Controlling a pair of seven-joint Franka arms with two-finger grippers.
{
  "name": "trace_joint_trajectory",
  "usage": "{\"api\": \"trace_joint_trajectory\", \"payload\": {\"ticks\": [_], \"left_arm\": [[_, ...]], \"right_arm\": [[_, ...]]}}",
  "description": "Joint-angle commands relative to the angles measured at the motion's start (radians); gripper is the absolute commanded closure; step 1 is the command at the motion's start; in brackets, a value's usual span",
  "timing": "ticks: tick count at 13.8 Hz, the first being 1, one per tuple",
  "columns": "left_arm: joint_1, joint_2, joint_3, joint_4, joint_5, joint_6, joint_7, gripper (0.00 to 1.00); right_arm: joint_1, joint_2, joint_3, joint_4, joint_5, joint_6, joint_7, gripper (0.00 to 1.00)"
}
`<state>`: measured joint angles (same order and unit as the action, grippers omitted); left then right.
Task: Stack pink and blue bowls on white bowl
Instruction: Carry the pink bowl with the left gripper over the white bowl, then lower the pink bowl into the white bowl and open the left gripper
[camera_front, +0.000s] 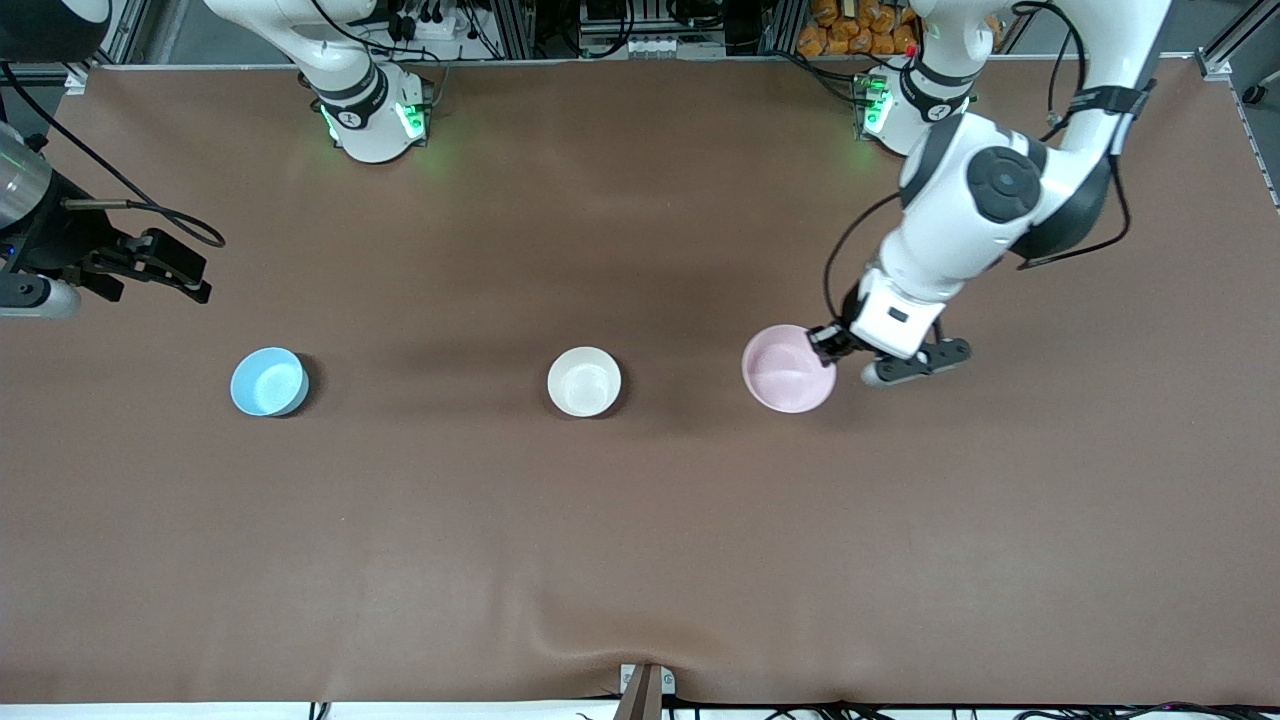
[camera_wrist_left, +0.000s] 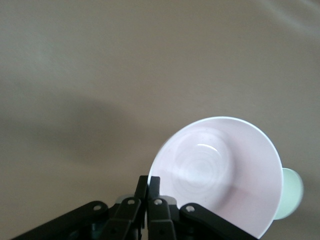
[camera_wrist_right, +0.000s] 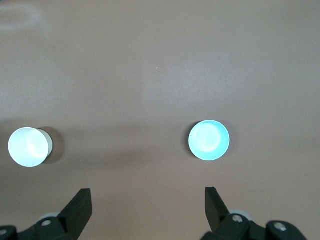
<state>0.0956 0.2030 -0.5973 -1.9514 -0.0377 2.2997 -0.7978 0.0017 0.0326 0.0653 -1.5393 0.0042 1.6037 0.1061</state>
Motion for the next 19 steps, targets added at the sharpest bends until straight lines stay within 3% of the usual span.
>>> {"api": "trace_joint_trajectory", "payload": {"ticks": [1, 12, 14, 17, 19], "left_arm": [[-0.082, 0.079, 0.001, 0.089, 0.057, -0.017, -0.145, 1.0], [-0.405, 0.436, 0.013, 0.386, 0.412, -0.017, -0.704, 1.0], [-0.482, 0.495, 0.06, 0.434, 0.455, -0.016, -0.764, 1.0], [-0.618, 0.533, 0.189, 0.48, 0.45, -0.014, -0.776, 1.0], [-0.64, 0.545, 0.206, 0.483, 0.449, -0.009, -0.776, 1.0]], "right_arm": [[-0.011, -0.003, 0.005, -0.002, 0.013, -0.001, -0.008, 0.0], [-0.011, -0.003, 0.005, -0.002, 0.013, -0.002, -0.008, 0.0], [-0.009, -0.003, 0.005, -0.001, 0.013, -0.002, -0.008, 0.0], [-0.009, -0.003, 0.005, -0.001, 0.013, -0.002, -0.008, 0.0], [-0.011, -0.005, 0.005, -0.001, 0.011, -0.002, -0.008, 0.0]]}}
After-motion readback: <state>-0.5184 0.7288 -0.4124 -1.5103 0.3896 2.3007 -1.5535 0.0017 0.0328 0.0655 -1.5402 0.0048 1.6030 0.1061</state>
